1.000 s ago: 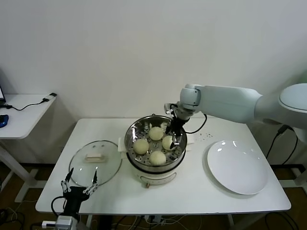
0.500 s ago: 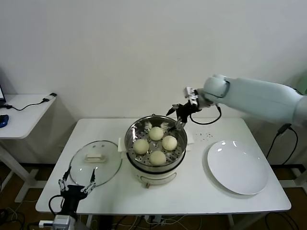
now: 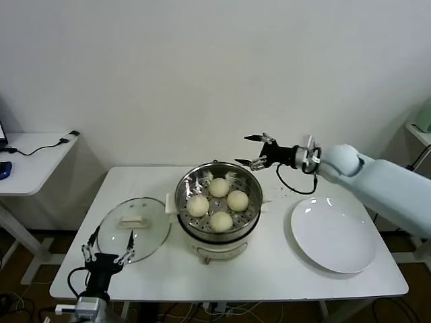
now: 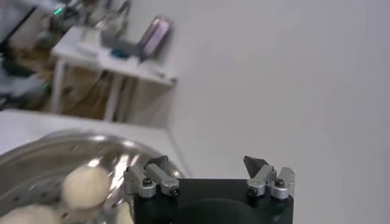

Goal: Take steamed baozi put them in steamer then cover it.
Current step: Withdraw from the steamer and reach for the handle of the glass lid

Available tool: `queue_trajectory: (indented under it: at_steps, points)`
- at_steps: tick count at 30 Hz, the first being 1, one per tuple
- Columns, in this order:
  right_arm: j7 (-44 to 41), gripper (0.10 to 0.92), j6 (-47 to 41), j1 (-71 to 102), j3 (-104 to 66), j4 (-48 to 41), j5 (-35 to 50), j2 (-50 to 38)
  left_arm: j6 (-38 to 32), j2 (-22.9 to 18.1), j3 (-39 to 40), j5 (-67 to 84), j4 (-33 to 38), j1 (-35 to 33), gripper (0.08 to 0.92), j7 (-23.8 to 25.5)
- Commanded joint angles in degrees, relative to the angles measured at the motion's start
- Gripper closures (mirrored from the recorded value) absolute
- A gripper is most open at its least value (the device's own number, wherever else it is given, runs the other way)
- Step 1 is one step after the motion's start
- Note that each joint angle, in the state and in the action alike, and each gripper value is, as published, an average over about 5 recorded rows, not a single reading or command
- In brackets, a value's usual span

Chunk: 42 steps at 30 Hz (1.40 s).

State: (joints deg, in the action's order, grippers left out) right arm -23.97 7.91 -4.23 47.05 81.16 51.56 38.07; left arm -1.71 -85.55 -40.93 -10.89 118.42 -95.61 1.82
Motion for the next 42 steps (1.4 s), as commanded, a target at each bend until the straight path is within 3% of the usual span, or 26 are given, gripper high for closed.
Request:
queue_trajectory:
  at_steps: [1, 12, 21, 33, 42]
  points:
    - [11.3, 0.203, 3.7, 39.7, -42.9, 7.7, -7.5, -2.6, 0.1, -0.3, -0.9, -9.3, 1.0, 0.3, 0.177, 0.9]
    - [13.8, 0.203, -2.9, 65.7, -69.1, 14.4, -16.2, 10.0, -1.4, 0.7, -3.5, -44.2, 1.6, 2.6, 0.177, 1.8]
    - [12.3, 0.203, -2.4, 75.1, -79.1, 14.8, -19.5, 18.7, -0.2, 2.5, -2.4, -81.6, -4.1, 4.3, 0.177, 2.2]
    - [10.2, 0.203, -0.8, 79.7, -83.2, 12.4, -23.0, 23.0, 3.1, 4.3, 3.3, -81.0, -19.5, 14.3, 0.177, -3.0]
    - [10.0, 0.203, -0.2, 80.0, -83.8, 10.4, -25.9, 24.5, 8.9, 3.2, 8.9, -76.8, -26.1, 20.3, 0.177, -3.2]
